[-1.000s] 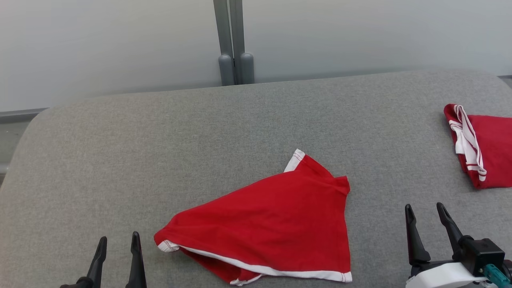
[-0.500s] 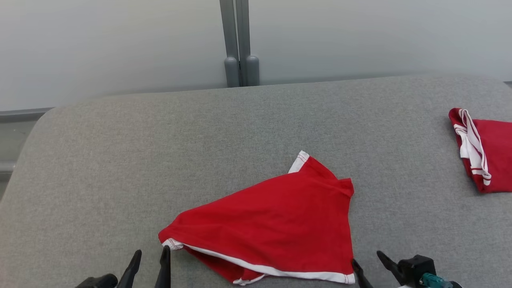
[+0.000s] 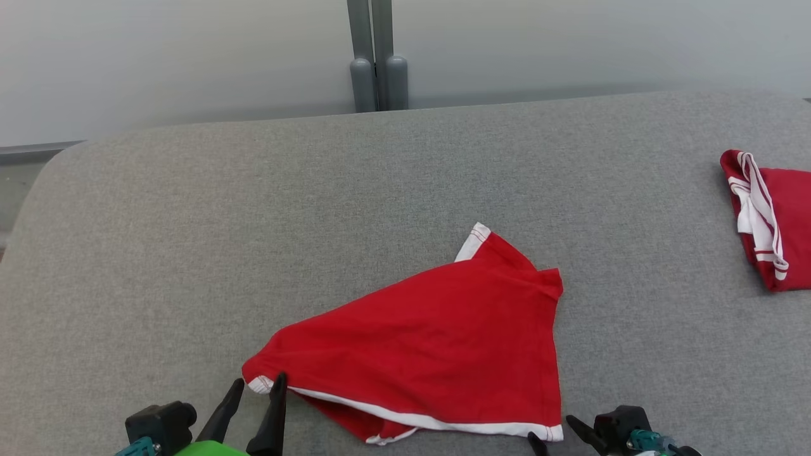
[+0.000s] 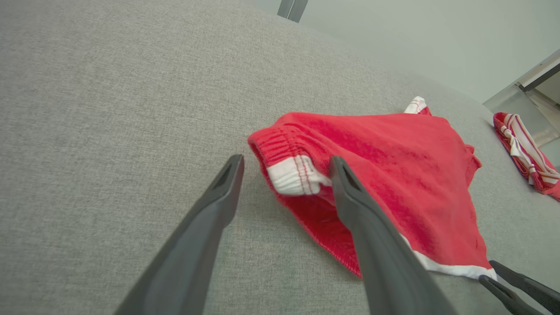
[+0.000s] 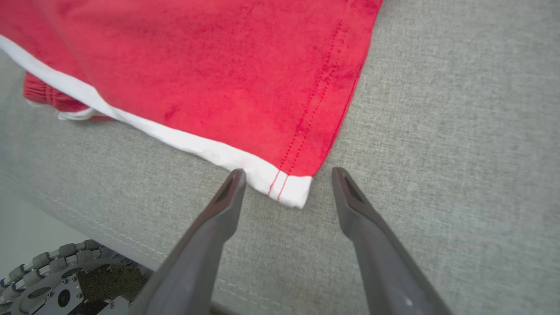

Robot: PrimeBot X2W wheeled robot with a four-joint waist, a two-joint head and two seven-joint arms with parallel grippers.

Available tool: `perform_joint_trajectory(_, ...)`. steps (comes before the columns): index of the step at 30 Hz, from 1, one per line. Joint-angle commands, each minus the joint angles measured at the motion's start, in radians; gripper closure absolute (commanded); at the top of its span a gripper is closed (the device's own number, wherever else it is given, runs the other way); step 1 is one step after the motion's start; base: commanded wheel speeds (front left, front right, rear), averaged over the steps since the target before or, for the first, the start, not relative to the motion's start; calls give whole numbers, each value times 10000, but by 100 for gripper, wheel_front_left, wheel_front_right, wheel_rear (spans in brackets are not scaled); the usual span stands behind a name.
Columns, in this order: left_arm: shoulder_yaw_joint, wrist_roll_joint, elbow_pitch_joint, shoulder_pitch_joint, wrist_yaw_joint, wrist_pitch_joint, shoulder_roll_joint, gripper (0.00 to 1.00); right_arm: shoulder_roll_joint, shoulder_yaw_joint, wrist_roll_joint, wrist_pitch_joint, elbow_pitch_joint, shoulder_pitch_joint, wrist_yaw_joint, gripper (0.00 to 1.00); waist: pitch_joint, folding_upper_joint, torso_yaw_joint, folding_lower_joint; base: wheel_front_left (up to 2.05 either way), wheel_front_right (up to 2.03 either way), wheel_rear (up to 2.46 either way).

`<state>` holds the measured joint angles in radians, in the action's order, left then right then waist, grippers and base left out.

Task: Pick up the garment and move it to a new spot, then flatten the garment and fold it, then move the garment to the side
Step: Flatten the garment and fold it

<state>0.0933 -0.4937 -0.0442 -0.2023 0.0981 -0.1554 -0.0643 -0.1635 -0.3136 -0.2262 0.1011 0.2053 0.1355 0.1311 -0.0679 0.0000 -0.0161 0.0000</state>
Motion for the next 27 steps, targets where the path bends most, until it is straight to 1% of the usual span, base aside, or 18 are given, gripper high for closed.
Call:
perform_joint_trajectory(1,44,-82,-23,237,16,-70,-42,0,-18,-40,-21,10,17,-191,-7,0,-124,0,75,0,0,0,0)
perform_joint_trajectory(5,182,-135,68,475,47,-117,-33,0,-55,-146,83,98,144,-410,-7,0,-400,0,129,0,0,0,0)
perform_joint_trajectory(7,294,-185,189,602,65,-186,-31,0,29,-214,63,188,302,-577,-7,0,-492,0,159,0,0,0,0)
perform_joint_trajectory(9,408,-166,292,732,106,-202,-114,0,58,-379,17,422,554,-758,-7,0,-566,0,199,0,0,0,0)
perform_joint_trajectory(10,504,-214,365,785,145,-280,-148,51,81,-582,-157,540,676,-848,-4,20,-597,0,211,0,0,0,0)
perform_joint_trajectory(11,555,-200,397,821,160,-285,-192,61,121,-677,-338,585,759,-920,-1,80,-611,0,220,0,0,0,0)
perform_joint_trajectory(12,607,-239,442,856,161,-310,-224,100,92,-815,-516,635,833,-998,1,100,-619,0,225,0,0,0,0)
perform_joint_trajectory(15,737,-330,446,874,224,-347,-430,100,102,-882,-1549,487,683,-1046,-2,100,-562,0,221,0,0,0,0)
perform_joint_trajectory(18,784,-456,199,721,237,-402,-546,100,-158,-656,-2531,283,84,-1001,-4,100,-430,0,237,0,0,0,0)
perform_joint_trajectory(20,771,-520,-175,551,250,-446,-621,100,-360,-488,-3190,237,-547,-835,-4,100,-333,0,271,0,0,0,0)
perform_joint_trajectory(23,764,-560,-1151,448,249,-409,-797,100,-878,-95,-3936,284,-1807,-594,-4,100,-180,0,369,0,0,0,0)
perform_joint_trajectory(25,867,-488,-1874,429,254,-421,-859,100,-1232,271,-4272,336,-2677,-431,-5,100,-170,0,434,0,0,0,0)
perform_joint_trajectory(27,957,-391,-2605,463,259,-501,-956,100,-1454,689,-4524,388,-3507,-292,-4,100,-156,0,518,0,0,0,0)
